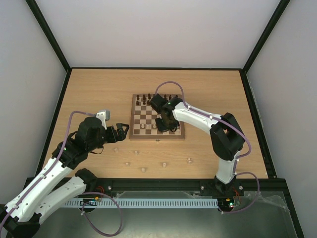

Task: Set up the chess pieces on the board
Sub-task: Place the chess piece on the chessboard.

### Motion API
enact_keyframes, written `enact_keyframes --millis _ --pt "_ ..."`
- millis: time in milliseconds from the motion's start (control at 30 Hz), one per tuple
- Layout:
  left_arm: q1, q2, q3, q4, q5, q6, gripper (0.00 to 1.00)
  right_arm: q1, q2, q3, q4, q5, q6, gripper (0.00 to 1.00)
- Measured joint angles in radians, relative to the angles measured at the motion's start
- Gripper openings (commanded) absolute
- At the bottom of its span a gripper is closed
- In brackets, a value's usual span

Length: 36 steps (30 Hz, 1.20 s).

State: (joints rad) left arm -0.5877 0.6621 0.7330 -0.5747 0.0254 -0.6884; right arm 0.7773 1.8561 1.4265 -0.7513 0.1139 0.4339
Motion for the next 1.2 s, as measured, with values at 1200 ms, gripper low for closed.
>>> enact_keyframes --millis 1200 --pt "0.000 0.007 0.000 0.001 0.000 0.000 0.99 -0.002 -0.003 -0.023 0.025 -0.006 -0.004 0.16"
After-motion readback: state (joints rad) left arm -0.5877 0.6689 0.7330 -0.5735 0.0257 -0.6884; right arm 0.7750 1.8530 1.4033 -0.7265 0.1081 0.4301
